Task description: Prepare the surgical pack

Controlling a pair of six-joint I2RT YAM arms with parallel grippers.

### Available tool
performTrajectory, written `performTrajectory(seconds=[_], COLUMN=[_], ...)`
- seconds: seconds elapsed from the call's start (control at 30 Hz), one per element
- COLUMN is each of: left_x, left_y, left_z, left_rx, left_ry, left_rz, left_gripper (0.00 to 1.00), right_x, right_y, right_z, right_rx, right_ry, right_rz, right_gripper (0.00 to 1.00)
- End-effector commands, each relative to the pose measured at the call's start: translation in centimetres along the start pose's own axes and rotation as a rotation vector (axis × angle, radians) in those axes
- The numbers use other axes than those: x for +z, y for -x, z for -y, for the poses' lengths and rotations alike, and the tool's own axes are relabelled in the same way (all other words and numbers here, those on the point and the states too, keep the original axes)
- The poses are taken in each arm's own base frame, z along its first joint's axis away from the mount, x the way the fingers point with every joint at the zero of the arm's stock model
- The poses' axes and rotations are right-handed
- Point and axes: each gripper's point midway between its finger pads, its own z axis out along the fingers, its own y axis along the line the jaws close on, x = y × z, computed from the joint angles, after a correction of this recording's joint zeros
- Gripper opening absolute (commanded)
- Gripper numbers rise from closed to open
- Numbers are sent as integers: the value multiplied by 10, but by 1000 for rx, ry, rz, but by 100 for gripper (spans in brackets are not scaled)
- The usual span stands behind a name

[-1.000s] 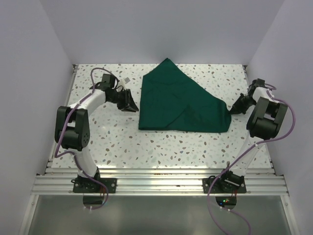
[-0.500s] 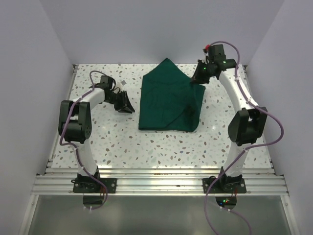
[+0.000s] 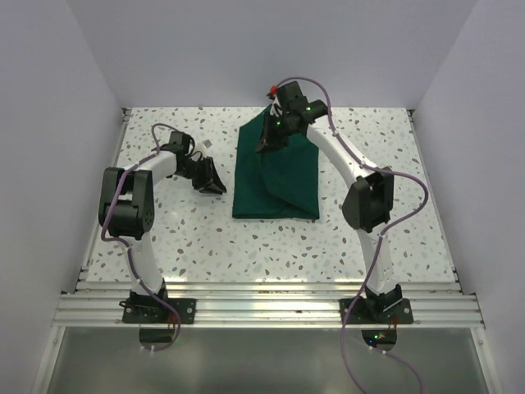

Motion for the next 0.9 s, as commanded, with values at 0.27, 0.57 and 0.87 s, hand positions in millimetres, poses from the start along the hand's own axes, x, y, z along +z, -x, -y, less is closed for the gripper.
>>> performTrajectory(seconds=[0.27, 0.57, 0.87], left_x=[12, 13, 1], left_y=[-2, -3, 3], left_z=[3, 3, -2], left_rx=[-6, -8, 7], left_ry=[-47, -46, 33], left_rz=[-4, -10, 30], left_gripper=[26, 26, 27], right_x=[1, 18, 55], right_y=[-16, -28, -34], right_z=[-83, -74, -59], right_rx=[-61, -73, -76], right_ry=[186, 152, 136], right_rz=[-27, -52, -67], right_gripper=[0, 0, 0])
